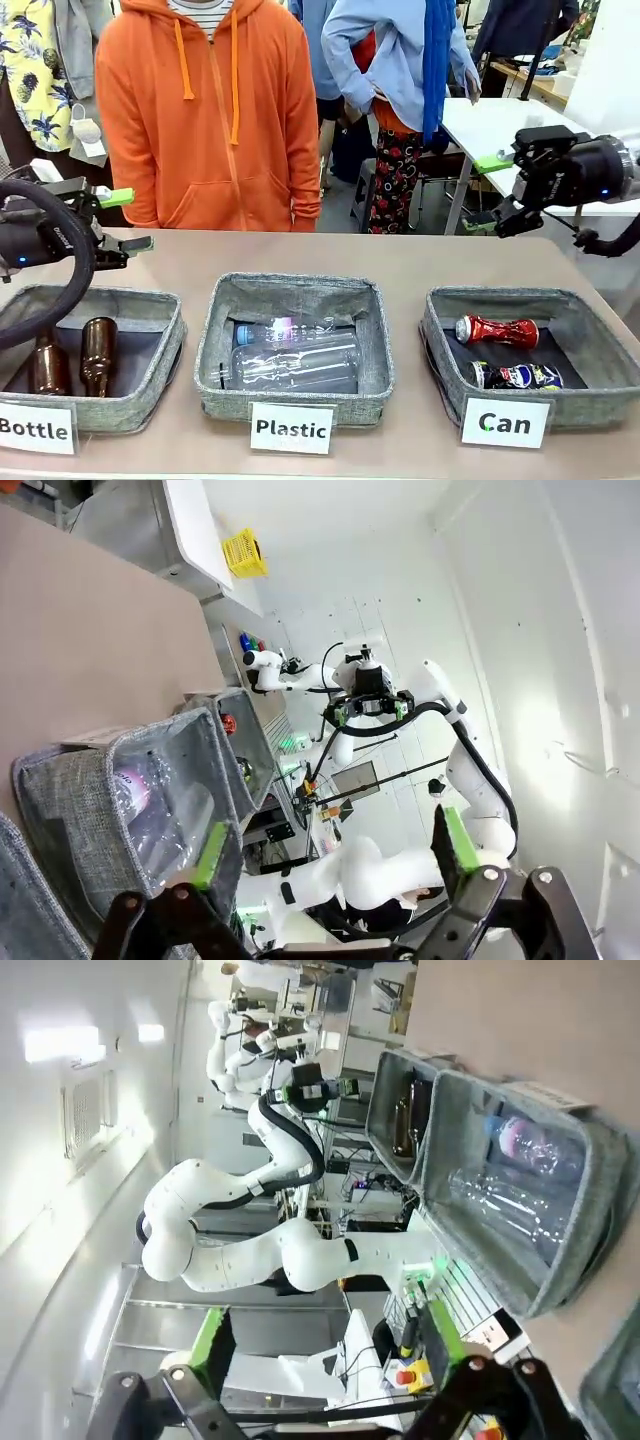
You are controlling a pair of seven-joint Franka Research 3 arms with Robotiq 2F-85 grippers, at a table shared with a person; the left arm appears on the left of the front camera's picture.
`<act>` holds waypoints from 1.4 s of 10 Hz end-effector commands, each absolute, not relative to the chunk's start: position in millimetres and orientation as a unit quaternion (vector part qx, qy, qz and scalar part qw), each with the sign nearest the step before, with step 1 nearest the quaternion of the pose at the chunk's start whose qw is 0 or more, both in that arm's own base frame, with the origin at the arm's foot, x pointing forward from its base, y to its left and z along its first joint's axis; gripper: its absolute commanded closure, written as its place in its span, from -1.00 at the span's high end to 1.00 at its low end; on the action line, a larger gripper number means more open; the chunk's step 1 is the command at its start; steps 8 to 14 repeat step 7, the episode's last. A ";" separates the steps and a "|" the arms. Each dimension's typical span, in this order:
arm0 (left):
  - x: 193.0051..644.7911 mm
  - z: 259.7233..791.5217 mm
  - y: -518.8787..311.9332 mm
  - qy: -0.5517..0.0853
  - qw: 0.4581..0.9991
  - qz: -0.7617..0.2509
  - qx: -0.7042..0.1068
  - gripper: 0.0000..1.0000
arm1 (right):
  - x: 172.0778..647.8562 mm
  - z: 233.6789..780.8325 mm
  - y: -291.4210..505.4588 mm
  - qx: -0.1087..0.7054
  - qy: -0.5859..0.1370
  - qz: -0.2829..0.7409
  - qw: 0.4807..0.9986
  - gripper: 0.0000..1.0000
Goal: Sort the can waste into the basket.
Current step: Pick up the can waste from the table and place it in the right Fabric basket.
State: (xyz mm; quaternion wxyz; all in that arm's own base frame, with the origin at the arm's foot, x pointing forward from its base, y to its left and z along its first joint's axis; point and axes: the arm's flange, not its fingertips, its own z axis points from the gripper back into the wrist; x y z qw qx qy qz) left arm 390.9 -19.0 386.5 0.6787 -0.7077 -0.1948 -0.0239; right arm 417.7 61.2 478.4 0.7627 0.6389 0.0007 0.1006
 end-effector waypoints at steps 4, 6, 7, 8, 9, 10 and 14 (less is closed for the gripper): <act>389.1 388.5 -17.6 -0.191 0.679 -0.029 -0.708 1.00 | 419.9 479.3 59.5 0.640 -0.007 0.099 0.762 1.00; 389.1 388.5 -17.6 -0.191 0.679 -0.029 -0.708 1.00 | 419.9 479.3 59.5 0.640 -0.007 0.099 0.762 1.00; 389.1 388.5 -17.6 -0.191 0.679 -0.029 -0.708 1.00 | 419.9 479.3 59.5 0.640 -0.007 0.099 0.762 1.00; 389.1 388.5 -17.6 -0.191 0.679 -0.029 -0.708 1.00 | 419.9 479.3 59.5 0.640 -0.007 0.099 0.762 1.00; 389.1 388.5 -17.6 -0.191 0.679 -0.029 -0.708 1.00 | 419.9 479.3 59.5 0.640 -0.007 0.099 0.762 1.00; 389.1 388.5 -17.6 -0.191 0.679 -0.029 -0.708 1.00 | 419.9 479.3 59.5 0.640 -0.007 0.099 0.762 1.00; 389.1 388.5 -17.6 -0.191 0.679 -0.029 -0.708 1.00 | 419.9 479.3 59.5 0.640 -0.007 0.099 0.762 1.00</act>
